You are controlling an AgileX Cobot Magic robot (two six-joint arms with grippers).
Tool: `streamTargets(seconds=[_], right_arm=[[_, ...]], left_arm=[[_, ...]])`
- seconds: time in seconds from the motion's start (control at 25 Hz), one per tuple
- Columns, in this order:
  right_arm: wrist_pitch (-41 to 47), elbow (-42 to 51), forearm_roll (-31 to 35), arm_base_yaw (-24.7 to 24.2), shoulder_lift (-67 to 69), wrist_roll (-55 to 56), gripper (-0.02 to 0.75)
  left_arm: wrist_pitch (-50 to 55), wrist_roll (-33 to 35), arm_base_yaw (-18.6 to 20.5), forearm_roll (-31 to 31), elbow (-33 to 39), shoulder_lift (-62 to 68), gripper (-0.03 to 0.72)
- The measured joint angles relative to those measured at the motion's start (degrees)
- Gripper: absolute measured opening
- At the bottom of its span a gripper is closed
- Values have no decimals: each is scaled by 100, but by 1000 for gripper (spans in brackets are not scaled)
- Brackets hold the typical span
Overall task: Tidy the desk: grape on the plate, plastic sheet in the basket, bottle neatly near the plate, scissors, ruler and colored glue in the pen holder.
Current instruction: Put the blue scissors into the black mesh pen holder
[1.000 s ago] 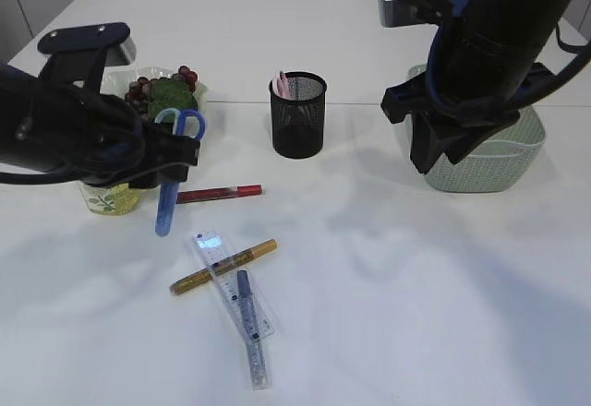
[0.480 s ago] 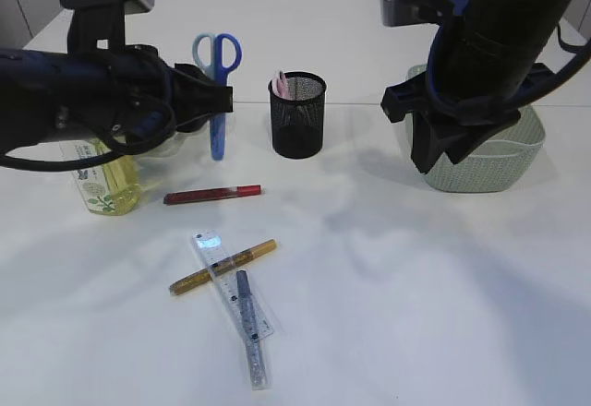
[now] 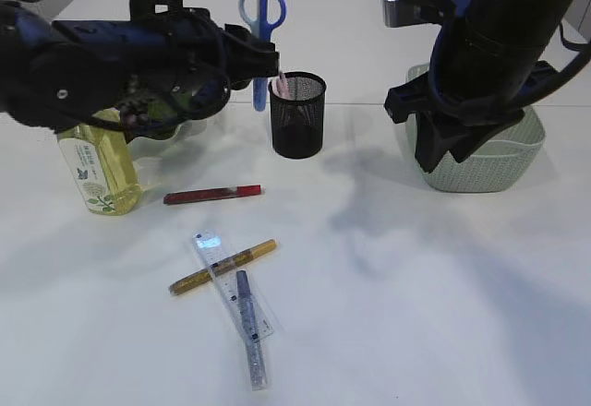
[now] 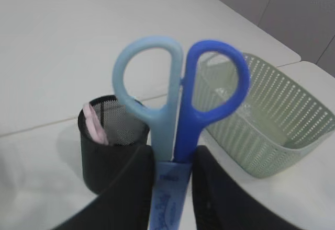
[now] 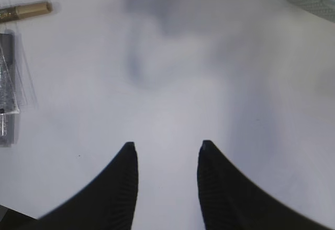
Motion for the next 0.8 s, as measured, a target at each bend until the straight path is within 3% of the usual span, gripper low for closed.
streamTargets(seconds=[0.8], right_arm=[[11, 0, -451, 0, 0, 0, 313]], left_arm=[[-1360, 173, 439, 64, -2523, 2479, 166]])
